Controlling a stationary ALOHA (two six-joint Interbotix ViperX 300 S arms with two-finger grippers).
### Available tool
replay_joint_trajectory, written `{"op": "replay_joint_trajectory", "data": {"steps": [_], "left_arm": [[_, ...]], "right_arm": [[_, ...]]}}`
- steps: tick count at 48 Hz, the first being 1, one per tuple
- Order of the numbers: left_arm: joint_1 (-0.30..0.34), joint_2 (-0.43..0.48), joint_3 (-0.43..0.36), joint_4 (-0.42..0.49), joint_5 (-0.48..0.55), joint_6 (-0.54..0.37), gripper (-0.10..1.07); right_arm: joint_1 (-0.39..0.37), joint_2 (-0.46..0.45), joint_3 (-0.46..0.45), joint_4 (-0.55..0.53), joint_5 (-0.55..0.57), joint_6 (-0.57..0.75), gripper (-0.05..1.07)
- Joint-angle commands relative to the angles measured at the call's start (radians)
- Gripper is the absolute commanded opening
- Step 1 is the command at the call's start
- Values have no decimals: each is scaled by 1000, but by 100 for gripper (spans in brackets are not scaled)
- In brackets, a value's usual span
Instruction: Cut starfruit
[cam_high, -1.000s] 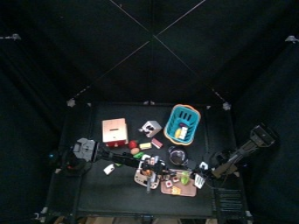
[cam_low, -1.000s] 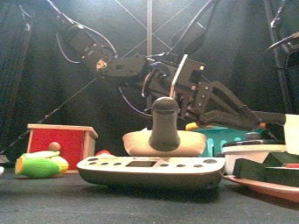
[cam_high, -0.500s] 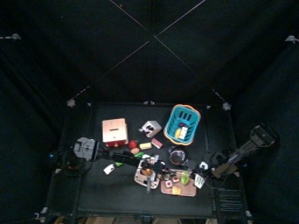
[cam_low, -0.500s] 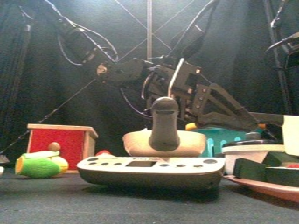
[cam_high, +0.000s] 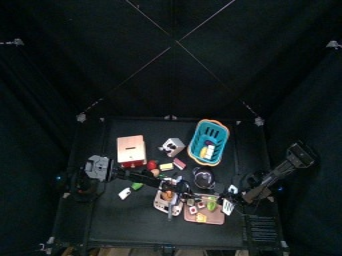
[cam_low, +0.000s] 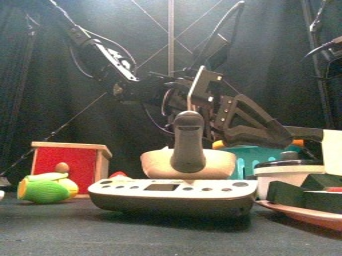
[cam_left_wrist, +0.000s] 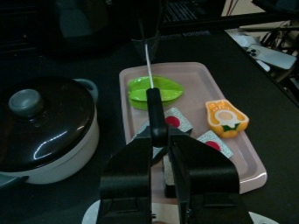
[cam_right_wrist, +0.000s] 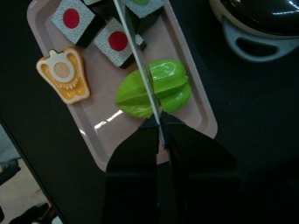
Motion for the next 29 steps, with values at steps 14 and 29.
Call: {"op": "replay_joint_trajectory", "data": {"steps": [14,29], "left_arm": [[-2,-6,-3,6,-3,0,43],[-3,11,-8,3,-2,0,43]], "right_arm": [[5,26,15,23,-15,5,41],[5,52,17,25,-34,6,41]]}}
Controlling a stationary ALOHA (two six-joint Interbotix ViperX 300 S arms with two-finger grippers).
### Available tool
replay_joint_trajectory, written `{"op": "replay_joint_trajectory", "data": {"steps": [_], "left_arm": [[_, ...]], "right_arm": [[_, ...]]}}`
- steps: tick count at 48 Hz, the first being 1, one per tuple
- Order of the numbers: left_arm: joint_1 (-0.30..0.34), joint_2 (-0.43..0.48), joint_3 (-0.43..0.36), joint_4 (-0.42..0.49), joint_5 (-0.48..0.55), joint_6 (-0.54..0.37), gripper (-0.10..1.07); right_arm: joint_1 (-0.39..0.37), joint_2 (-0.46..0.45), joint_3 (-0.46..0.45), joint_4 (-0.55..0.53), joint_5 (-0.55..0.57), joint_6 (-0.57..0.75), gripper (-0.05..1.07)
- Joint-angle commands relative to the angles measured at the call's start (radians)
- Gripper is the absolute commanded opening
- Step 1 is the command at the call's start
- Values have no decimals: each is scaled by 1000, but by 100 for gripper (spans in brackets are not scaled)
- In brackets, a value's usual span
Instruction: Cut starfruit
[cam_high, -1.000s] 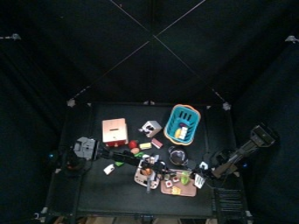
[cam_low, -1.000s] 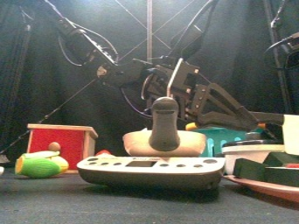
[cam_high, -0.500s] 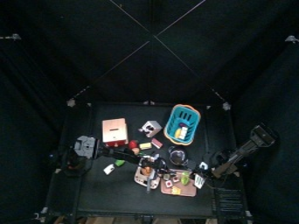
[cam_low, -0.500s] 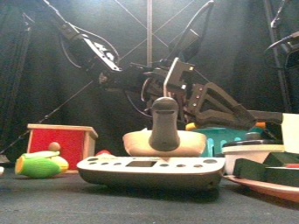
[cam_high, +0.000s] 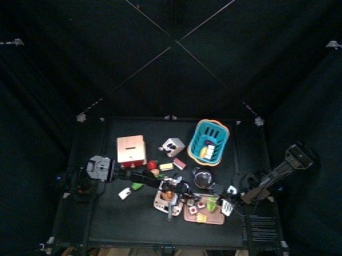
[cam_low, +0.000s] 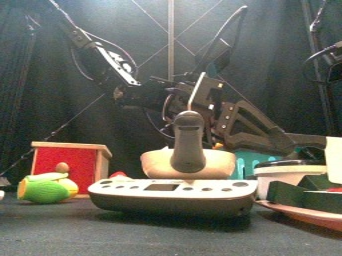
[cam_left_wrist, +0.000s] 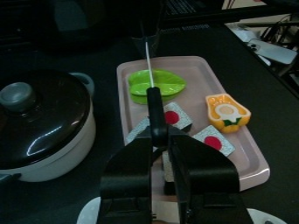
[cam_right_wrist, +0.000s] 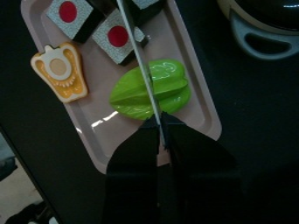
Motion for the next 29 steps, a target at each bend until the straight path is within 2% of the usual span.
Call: {"op": "replay_joint_trajectory", "data": {"steps": [1,29], "left_arm": [[-2,-14,2,2,3,0,43],[-3,-9,2,0,23,0,43]], "right_arm": [[6,14,11,21,3,8,41],[6,58,18,21,-34,8,41]]}}
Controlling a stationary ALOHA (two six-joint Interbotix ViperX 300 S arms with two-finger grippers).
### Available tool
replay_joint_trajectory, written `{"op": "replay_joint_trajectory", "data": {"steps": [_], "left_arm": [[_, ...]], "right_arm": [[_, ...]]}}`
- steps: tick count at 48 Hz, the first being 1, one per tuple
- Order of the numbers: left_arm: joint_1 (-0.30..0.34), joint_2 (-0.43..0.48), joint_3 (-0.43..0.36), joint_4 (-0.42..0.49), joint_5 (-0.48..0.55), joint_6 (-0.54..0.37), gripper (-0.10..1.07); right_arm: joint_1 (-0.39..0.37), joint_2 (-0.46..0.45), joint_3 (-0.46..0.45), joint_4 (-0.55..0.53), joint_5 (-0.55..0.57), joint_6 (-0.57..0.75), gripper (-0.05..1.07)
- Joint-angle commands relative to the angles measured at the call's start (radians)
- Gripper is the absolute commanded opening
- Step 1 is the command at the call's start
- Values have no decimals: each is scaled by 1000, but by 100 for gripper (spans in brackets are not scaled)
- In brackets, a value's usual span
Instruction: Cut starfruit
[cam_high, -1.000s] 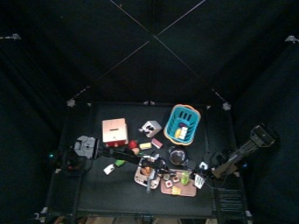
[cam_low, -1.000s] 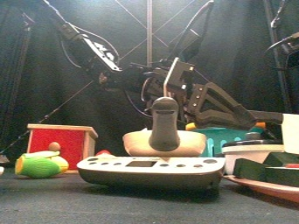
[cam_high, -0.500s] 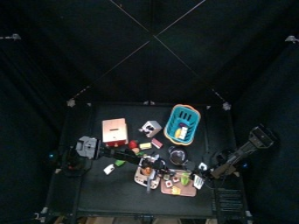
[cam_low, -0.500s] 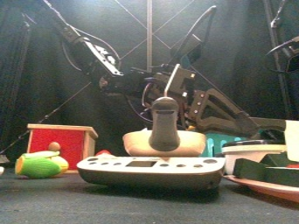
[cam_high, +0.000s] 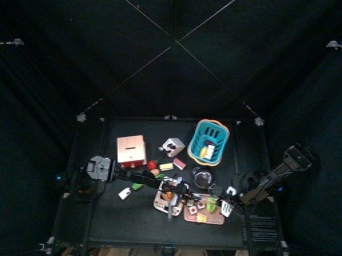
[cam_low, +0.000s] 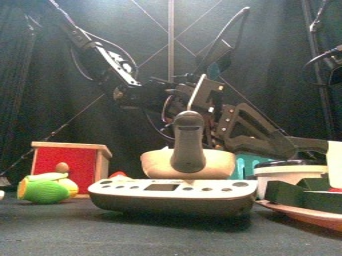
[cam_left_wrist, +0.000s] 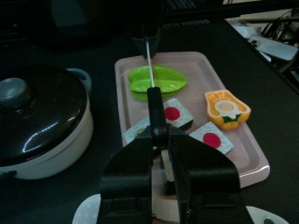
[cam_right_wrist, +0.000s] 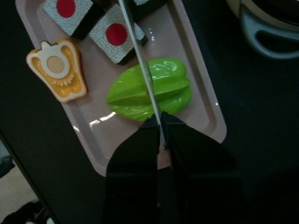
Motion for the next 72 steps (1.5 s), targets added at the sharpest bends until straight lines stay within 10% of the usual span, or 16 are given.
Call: {"op": "replay_joint_trajectory", "data": {"steps": [1,72], "left_arm": [[0,-12,2,3,3,0,43],[0,5,2,3,32,-5,43]], "right_arm": [[6,14,15,23,5,6,41],[-28,58,28,14,-60,3,41]]}}
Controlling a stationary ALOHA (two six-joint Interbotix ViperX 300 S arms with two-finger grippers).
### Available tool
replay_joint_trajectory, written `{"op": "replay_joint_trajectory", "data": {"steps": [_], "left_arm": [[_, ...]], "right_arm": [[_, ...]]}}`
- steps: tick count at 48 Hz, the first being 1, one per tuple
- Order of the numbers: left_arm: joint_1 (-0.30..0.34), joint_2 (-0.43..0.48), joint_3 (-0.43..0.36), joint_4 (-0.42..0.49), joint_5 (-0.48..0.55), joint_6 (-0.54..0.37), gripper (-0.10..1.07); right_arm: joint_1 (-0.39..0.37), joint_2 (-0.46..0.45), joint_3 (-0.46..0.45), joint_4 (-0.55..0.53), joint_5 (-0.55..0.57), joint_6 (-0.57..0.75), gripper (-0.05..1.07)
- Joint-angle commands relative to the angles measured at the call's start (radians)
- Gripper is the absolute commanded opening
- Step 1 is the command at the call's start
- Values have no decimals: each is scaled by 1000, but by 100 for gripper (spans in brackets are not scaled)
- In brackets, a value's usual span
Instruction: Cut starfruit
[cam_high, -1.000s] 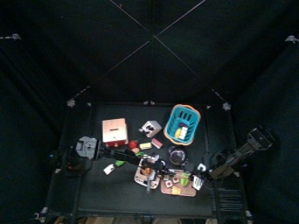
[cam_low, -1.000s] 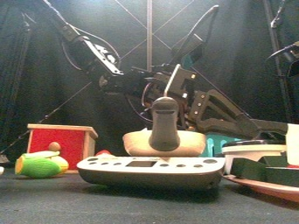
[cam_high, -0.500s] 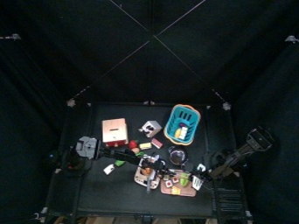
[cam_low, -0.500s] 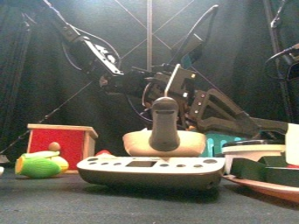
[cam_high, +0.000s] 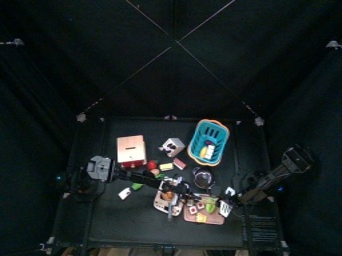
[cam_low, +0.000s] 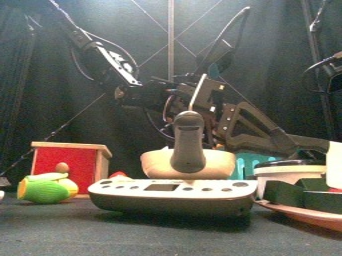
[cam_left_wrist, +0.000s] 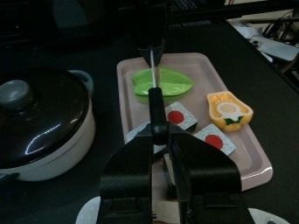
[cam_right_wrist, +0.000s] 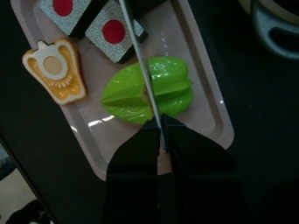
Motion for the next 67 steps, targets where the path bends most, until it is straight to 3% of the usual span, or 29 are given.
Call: {"op": "replay_joint_trajectory", "data": {"steps": [1,37,55,67], "left_arm": [[-2,-3,6,5,17,-2,43],[-3,-9,8,-15,41,2,43],[-9,-91,14,31,43,5,43],[-11,-98,14,32,43,6,43]], "right_arm": [[0,15,15,11,5,3,41],[-25,3,9,8,-31,-6,41],[-25,-106,-52,-49,101,-6,41],[-25,-135,-54,-95,107,-6,41]]}}
